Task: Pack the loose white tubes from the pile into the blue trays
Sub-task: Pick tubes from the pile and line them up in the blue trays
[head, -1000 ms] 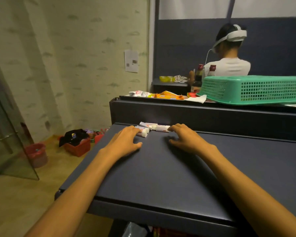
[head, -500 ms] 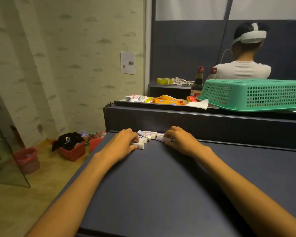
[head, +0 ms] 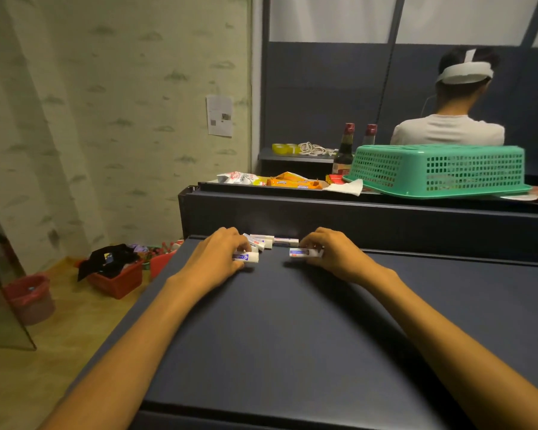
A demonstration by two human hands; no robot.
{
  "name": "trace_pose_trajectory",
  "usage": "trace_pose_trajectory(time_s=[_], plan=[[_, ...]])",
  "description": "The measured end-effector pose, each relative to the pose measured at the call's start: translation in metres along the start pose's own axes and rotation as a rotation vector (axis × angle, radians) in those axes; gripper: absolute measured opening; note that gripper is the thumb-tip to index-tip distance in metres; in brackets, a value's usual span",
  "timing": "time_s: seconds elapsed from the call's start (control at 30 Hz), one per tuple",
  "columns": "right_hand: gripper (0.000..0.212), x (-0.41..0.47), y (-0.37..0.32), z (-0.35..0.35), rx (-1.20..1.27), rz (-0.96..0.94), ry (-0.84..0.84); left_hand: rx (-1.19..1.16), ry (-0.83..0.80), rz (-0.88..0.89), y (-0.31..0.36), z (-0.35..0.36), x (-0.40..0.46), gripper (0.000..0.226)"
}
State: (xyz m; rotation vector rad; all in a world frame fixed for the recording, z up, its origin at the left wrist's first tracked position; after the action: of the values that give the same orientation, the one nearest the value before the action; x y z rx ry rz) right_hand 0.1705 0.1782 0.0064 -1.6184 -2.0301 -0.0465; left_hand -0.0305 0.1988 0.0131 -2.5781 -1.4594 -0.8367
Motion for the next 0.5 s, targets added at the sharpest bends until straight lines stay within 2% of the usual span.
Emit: trace_pose_trajectory(time_s=[0.33, 0.5], plan=[[0.033, -0.039, -0.003, -0.033, 0.129, 0.011, 0.122, -0.221, 0.067, 0.003, 0.032, -0.011, -0.016, 0.037], [0.031, -0.052, -0.007, -0.036, 0.161, 0.048, 0.120, -0.213, 0.075, -0.022, 0.039, -0.015, -0.029, 0.030]])
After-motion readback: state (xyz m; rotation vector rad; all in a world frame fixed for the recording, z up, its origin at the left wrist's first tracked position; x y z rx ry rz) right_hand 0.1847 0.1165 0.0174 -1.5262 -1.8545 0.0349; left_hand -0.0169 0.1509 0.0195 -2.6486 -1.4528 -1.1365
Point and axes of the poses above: each hand's wrist, its own x-axis towards the middle knuckle, its own z-axis out of the palm, y = z × x, the point moved 9 cm from there along x, towards the middle knuckle, and after that the axes turned 11 degrees about y, right-handed, at the moved point
